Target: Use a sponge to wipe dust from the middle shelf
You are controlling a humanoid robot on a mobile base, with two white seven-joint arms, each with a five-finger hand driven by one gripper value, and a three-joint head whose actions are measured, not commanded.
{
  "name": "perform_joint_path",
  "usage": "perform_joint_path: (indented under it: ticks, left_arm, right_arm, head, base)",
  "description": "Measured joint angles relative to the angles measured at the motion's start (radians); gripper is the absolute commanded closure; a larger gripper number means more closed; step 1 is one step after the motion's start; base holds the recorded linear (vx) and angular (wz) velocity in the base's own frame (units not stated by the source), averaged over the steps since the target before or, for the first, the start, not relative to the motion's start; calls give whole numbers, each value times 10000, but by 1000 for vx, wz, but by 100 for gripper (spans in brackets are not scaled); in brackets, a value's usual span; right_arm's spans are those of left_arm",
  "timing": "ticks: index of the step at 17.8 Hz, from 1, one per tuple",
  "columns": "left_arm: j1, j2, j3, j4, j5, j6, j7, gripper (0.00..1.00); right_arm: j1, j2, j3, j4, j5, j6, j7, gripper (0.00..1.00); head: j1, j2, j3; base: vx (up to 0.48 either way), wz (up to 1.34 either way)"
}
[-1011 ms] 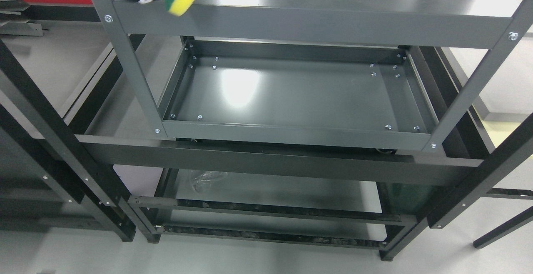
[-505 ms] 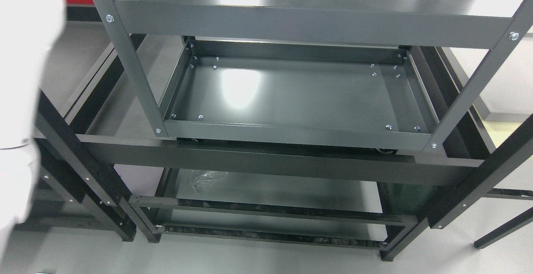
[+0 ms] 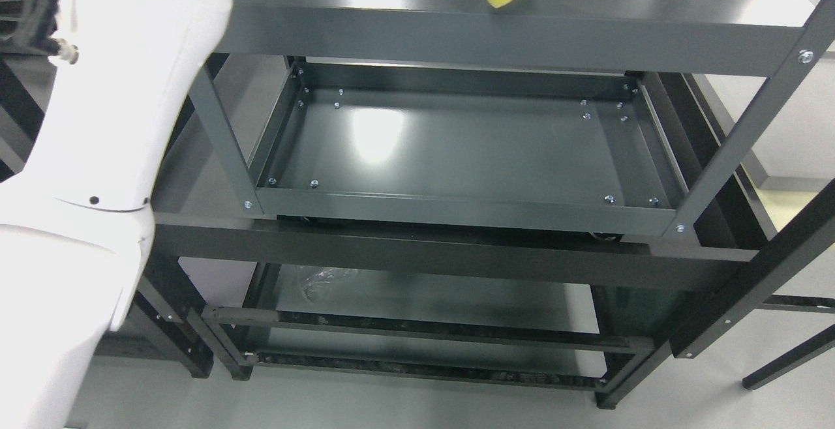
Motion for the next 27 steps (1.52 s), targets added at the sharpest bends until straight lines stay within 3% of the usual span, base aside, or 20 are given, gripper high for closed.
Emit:
perform_joint_path:
  ticks: [3,10,19,27]
  left_arm:
    - [-128,-306,-482,220,-129,231,1087,98]
    - [-263,-767,-2009,494,53,2033,3314,98]
    - [-297,-1043,-3567,603,722,2325,3477,98]
    - [-305,-1019,-3741,507,825,1525,2761,98]
  right_arm:
    - [0,0,0,0,0,0,0,0]
    - [0,0,0,0,0,0,-1,0]
    - [-1,0,0,0,0,0,-2,0]
    - [-3,0,0,0,0,0,-2,0]
  head:
    - [0,0,0]
    - [0,0,0]
    - [0,0,0]
    - [0,0,0]
  base:
    - [0,0]
    - [0,0]
    - [0,0]
    - [0,0]
